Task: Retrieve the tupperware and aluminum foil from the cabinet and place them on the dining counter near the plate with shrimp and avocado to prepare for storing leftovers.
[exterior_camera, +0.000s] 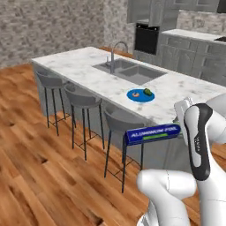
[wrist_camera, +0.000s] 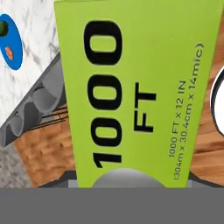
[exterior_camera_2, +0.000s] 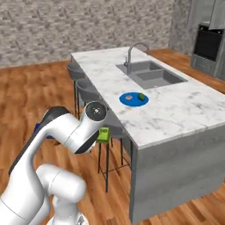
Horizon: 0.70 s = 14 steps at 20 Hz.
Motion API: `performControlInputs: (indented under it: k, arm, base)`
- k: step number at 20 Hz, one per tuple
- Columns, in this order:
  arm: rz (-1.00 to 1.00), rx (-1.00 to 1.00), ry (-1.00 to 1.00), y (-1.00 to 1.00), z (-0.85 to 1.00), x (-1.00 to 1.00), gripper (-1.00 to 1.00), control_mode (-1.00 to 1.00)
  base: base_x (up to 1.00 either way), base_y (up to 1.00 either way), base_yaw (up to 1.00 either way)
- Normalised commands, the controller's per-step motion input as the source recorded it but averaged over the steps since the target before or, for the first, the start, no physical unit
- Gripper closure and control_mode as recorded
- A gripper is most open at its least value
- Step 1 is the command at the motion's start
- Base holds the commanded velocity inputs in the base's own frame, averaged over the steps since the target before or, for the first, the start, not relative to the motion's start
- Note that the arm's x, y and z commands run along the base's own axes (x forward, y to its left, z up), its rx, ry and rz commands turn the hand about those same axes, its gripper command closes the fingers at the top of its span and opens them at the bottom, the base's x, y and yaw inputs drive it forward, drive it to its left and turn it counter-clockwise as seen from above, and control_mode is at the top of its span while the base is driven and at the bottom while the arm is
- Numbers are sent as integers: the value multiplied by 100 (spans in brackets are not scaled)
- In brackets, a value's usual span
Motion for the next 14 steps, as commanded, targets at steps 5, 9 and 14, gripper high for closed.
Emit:
performControlInputs:
  k: [5,9,14]
  arm:
    - [0,0,0,0,0,0,100,100]
    - [0,0,0,0,0,0,100,100]
    - [0,0,0,0,0,0,100,100]
  base:
    - [52,86,-52]
    - [52,81,-51]
    - [50,82,-51]
